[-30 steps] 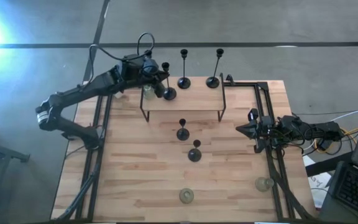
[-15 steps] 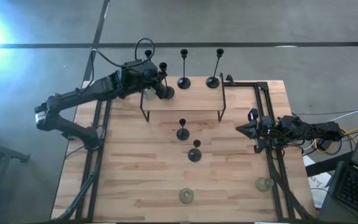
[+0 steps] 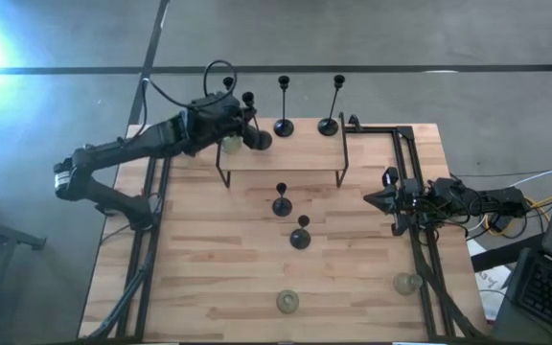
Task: Pick & Place candle stick holders
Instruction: Put the black candle holder on the shelf
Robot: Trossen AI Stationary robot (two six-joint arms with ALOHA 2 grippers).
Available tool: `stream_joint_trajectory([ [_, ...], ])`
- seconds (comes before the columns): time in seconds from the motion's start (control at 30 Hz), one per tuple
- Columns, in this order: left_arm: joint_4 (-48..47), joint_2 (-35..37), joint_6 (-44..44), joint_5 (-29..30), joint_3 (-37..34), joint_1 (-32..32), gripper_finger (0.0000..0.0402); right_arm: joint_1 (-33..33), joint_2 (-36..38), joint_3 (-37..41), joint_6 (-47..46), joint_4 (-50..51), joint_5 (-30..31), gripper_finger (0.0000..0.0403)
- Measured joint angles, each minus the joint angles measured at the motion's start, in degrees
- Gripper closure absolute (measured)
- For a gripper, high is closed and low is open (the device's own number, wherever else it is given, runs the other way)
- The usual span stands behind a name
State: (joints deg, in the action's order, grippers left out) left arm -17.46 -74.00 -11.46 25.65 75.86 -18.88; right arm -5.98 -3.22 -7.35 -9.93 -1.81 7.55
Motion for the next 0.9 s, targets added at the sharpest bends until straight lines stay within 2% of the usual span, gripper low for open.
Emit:
stream_joint_trajectory([
  [0.53, -0.08, -1.88, 0.11, -0.01, 0.20, 0.13, 0.0385, 0.00, 0.04, 0.00, 0.01, 0.01, 0.02, 0.0394],
  [0.9, -7.24, -8.07, 1.05, -0.01, 7.49, 0.11, 0.0385, 0.00, 0.04, 0.02, 0.02, -0.01, 0.02, 0.0394],
])
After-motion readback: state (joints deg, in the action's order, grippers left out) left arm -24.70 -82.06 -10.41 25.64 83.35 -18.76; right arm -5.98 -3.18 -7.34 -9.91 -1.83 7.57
